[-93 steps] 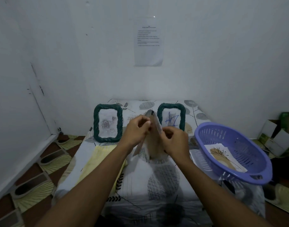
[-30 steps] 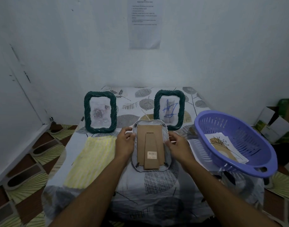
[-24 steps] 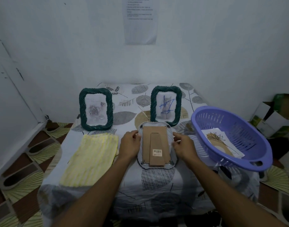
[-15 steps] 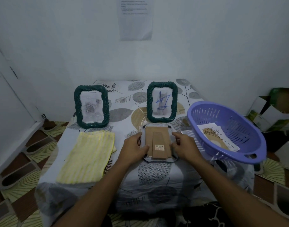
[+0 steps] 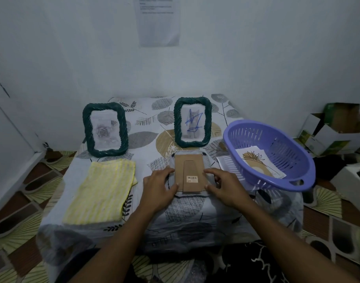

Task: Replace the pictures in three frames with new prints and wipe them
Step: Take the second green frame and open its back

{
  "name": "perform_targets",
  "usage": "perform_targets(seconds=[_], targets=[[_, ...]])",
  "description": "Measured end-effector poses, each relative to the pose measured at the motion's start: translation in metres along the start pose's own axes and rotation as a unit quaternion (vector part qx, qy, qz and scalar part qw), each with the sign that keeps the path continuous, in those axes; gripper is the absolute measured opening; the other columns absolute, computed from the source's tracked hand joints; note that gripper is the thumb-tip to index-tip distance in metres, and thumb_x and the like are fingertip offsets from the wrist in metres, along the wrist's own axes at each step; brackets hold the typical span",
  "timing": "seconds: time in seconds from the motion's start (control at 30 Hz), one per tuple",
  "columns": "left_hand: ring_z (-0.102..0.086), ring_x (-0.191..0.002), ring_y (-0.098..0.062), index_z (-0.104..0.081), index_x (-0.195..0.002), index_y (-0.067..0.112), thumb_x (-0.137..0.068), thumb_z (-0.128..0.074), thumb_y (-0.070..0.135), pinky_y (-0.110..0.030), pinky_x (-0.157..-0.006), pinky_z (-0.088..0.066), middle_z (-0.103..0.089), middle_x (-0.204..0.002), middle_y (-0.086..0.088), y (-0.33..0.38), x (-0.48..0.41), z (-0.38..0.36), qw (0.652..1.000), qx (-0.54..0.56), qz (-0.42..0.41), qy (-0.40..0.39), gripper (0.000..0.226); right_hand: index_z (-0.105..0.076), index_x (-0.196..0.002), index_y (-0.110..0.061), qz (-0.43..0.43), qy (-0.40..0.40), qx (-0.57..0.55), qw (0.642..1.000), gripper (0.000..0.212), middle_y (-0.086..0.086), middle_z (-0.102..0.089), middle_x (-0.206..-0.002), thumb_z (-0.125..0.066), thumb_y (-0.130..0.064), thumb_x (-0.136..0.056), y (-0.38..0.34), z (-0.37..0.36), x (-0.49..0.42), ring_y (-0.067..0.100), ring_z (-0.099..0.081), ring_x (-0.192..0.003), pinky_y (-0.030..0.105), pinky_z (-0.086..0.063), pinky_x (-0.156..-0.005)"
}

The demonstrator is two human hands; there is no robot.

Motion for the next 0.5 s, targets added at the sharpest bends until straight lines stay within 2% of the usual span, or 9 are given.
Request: perform_targets(seconds=[0.1,0.17,0.33,0.5], targets=[[-0.047,-0.12,-0.022,-0.054,-0.129,0.021,-0.079,-0.048,0.044,-0.047,-0.101,-0.035,-0.059,-0.126,-0.002,-0.001,0.0,-0.001,1.0,-0.009,-0.01,-0.001,0.055,-0.061,-0.128,-0.021,0.003,0.018,-0.006,1.0,0.042,0.001,-0.065,-0.107,-0.066,-0.019,-0.086,0.002,-0.003,0.001,0.013,-0.056,-0.088,0.02,-0.039,-0.071],[-0.047,-0.122,-0.023,-0.052,-0.13,0.021,-0.08,-0.047,0.041,-0.047,-0.102,-0.035,-0.058,-0.128,-0.003,-0.003,-0.001,-0.002,1.0,-0.011,-0.01,-0.005,0.055,-0.061,-0.125,-0.024,-0.007,0.032,-0.01,0.999,0.039,0.003,-0.064,-0.093,-0.064,-0.017,-0.086,0.005,-0.006,0.001,0.019,-0.058,-0.085,0.024,-0.039,-0.072],[-0.045,-0.124,-0.022,-0.051,-0.132,0.022,-0.081,-0.043,0.04,-0.041,-0.101,-0.03,-0.055,-0.132,-0.003,-0.005,-0.001,-0.005,0.999,-0.035,-0.017,-0.01,0.054,-0.06,-0.124,-0.028,-0.021,0.039,-0.017,0.999,0.042,0.008,-0.064,-0.09,-0.063,-0.013,-0.085,0.01,-0.009,0.0,0.021,-0.058,-0.086,0.027,-0.043,-0.072],[-0.044,-0.121,-0.019,-0.051,-0.129,0.022,-0.08,-0.044,0.04,-0.033,-0.092,-0.027,-0.057,-0.128,0.0,-0.001,0.0,-0.009,0.998,-0.052,-0.021,-0.005,0.053,-0.061,-0.121,-0.026,-0.04,0.042,-0.011,0.998,0.046,-0.003,-0.058,-0.081,-0.059,-0.003,-0.081,0.013,-0.007,0.002,0.017,-0.057,-0.071,0.023,-0.036,-0.062]])
Point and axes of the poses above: each hand's wrist, its own x-axis away from the middle knuckle, its own z-axis out of the back of the hand, y = z × x, the point moved 6 cm from there along -x, towards the middle knuckle
